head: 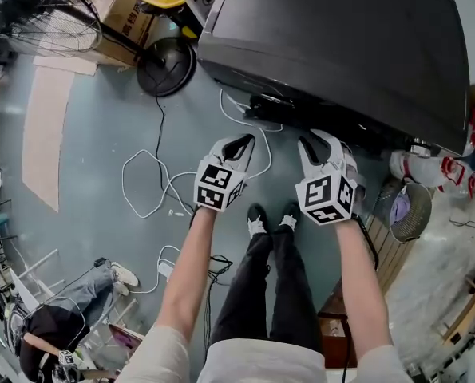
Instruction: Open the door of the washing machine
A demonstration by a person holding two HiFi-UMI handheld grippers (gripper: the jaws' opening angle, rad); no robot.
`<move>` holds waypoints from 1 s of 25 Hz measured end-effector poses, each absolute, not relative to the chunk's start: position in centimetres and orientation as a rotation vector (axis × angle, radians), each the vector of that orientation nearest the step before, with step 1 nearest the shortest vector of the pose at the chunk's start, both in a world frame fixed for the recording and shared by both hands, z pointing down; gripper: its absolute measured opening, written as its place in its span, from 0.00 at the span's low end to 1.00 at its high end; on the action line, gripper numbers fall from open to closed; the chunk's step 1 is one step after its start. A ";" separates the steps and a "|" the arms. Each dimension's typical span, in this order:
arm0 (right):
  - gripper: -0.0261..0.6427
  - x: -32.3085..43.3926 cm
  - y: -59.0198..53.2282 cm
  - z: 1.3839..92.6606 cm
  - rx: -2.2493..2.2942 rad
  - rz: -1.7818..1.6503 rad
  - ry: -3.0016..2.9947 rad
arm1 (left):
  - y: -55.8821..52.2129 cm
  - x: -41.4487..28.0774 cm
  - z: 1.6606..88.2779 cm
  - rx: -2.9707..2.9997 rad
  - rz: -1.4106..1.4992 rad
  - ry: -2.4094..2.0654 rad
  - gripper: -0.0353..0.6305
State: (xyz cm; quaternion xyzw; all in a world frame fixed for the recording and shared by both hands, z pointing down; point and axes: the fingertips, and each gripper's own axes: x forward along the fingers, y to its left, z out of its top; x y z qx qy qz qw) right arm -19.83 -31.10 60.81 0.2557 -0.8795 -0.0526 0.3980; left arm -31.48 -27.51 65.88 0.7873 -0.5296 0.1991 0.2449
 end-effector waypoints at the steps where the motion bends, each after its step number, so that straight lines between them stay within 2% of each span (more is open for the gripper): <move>1: 0.17 -19.8 -31.2 61.0 0.638 -0.159 -2.218 | -27.8 -31.6 66.4 2.159 0.555 -1.434 0.14; 4: 0.18 -19.8 -31.0 61.3 0.603 -0.248 -2.193 | -28.8 -31.8 67.6 2.199 0.591 -1.383 0.22; 6: 0.22 -19.8 -30.8 61.5 0.586 -0.285 -2.174 | -29.5 -31.8 68.2 2.229 0.619 -1.357 0.22; 14: 0.29 -20.6 -31.8 61.4 0.589 -0.308 -2.114 | -30.7 -31.0 70.2 2.330 0.702 -1.184 0.40; 25: 0.30 -21.1 -32.5 63.1 0.575 -0.341 -2.036 | -33.0 -28.8 71.2 2.490 0.817 -0.923 0.42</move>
